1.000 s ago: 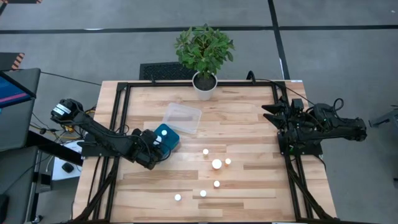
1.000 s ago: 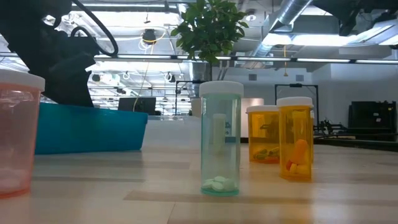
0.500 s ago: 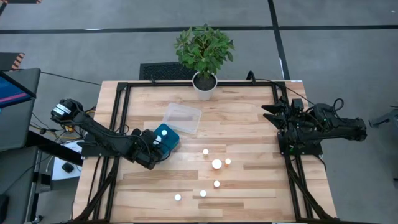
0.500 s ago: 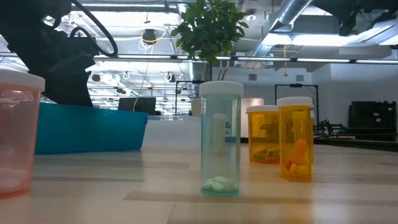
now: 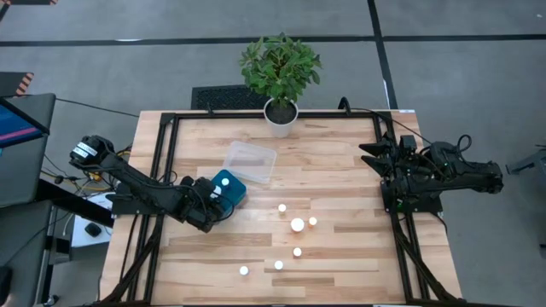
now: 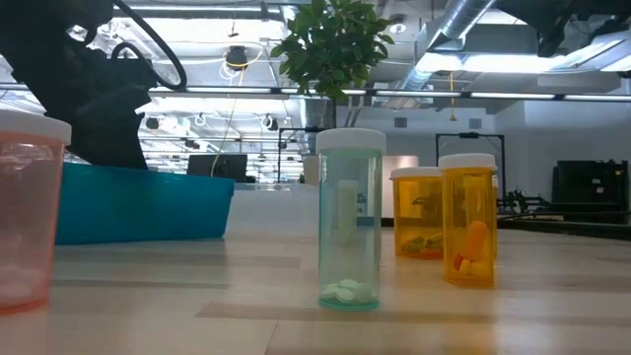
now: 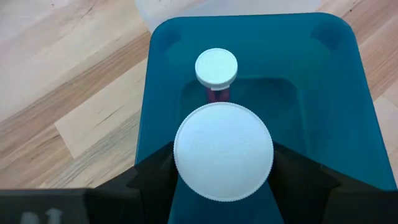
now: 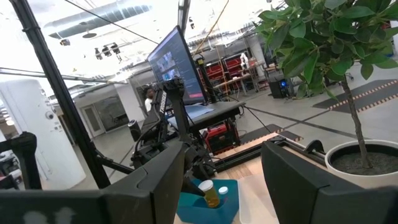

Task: Pick and place medicine bottles into bin by pill shape (circle, oval)
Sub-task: Put the orange pill bottle into the blue bin

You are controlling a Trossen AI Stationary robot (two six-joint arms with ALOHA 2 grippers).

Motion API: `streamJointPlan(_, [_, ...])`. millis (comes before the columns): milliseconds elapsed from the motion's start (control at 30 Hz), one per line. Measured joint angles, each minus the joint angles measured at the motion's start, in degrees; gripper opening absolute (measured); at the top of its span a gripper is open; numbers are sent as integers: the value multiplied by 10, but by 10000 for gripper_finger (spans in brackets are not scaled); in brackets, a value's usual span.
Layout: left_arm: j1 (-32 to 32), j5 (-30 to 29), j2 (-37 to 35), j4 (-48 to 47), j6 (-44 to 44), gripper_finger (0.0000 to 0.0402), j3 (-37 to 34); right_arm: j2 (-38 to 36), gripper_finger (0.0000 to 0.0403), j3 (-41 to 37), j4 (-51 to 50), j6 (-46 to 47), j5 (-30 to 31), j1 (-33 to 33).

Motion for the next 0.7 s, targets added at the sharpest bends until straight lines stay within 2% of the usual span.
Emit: streamJointPlan(700, [41, 14, 0, 12, 33, 217, -9, 0, 224, 0, 0, 0, 0, 0])
